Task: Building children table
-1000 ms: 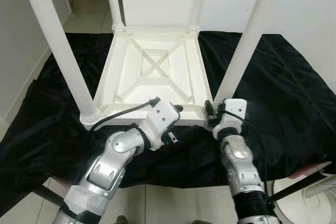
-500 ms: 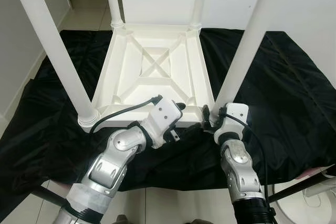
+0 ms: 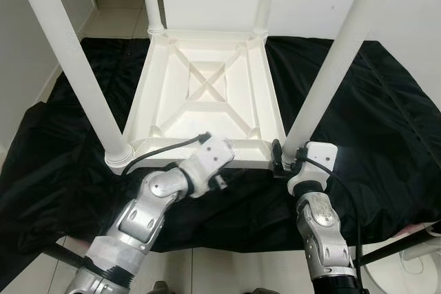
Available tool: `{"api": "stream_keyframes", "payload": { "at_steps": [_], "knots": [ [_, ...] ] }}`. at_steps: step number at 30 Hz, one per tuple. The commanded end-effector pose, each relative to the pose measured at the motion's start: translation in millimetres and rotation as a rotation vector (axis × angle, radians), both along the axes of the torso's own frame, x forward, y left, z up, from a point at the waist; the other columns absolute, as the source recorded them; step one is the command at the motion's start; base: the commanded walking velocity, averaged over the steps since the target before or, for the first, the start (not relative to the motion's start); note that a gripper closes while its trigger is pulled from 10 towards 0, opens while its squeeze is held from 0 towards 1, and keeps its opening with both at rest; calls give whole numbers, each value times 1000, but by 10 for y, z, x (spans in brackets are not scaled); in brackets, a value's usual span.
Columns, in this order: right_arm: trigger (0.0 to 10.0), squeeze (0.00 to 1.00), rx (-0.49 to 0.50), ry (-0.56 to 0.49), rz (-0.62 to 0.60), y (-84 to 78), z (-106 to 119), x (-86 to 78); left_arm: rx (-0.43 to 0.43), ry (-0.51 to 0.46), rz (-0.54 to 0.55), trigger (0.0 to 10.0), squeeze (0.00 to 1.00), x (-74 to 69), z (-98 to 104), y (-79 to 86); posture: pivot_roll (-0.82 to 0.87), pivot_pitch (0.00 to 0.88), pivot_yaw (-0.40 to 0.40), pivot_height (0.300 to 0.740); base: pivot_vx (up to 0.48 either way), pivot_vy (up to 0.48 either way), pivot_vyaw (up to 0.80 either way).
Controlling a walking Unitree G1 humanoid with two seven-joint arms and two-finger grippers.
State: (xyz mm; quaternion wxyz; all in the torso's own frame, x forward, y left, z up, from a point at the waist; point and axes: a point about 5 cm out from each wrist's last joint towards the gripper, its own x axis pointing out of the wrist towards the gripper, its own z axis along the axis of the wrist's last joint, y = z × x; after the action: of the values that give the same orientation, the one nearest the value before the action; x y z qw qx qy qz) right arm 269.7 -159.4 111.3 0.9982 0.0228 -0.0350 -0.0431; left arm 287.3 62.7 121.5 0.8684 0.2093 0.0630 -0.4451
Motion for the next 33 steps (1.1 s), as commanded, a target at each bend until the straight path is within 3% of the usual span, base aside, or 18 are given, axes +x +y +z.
{"api": "stream_keyframes", "payload": {
  "at_steps": [1, 11, 12, 13, 14, 17, 18, 20, 21, 33],
  "knots": [
    [10000, 0, 9, 0, -28, -47, 0, -20, 60, -44, 228, 10000, 0, 128, -82, 114, -46, 0, 14, 740, 0, 0, 0],
    [10000, 0, 18, -1, -41, -50, -6, -43, 75, -56, 342, 10000, 0, 339, -20, 162, -59, 0, 23, 740, 0, 0, 0],
    [10000, 0, 15, 0, -46, -65, -6, -42, 55, -37, 341, 7725, 0, 345, -14, 170, -62, 0, 26, 740, 0, 0, 0],
    [10000, 0, 15, 0, -46, -65, -6, -42, 55, -37, 341, 7725, 0, 345, -14, 170, -62, 0, 26, 740, 0, 0, 0],
    [10000, 0, 13, 1, -49, -76, -5, -42, 42, -25, 341, 4824, 0, 355, -12, 178, -63, 0, 27, 740, 0, 0, 0],
    [10000, 0, 13, 1, -49, -76, -5, -42, 42, -25, 341, 4824, 0, 355, -12, 178, -63, 0, 27, 740, 0, 0, 0],
    [10000, 0, 13, 1, -52, -84, -4, -42, 36, -19, 341, 2824, 0, 362, -7, 190, -63, 0, 30, 740, 0, 0, 0],
    [10000, 0, 13, 1, -52, -84, -4, -42, 36, -19, 341, 2824, 0, 362, -7, 190, -63, 0, 30, 740, 0, 0, 0],
    [10000, 0, 16, 7, -37, -71, -9, -29, 36, -15, 336, 0, 0, 369, -7, 213, -62, 0, 36, 740, 0, 0, 0],
    [10000, 0, 2, -7, 92, -12, 45, 168, 95, -3, 313, 0, 0, 351, -35, 396, -53, 0, 50, 740, 0, 0, 0]
  ]
}}
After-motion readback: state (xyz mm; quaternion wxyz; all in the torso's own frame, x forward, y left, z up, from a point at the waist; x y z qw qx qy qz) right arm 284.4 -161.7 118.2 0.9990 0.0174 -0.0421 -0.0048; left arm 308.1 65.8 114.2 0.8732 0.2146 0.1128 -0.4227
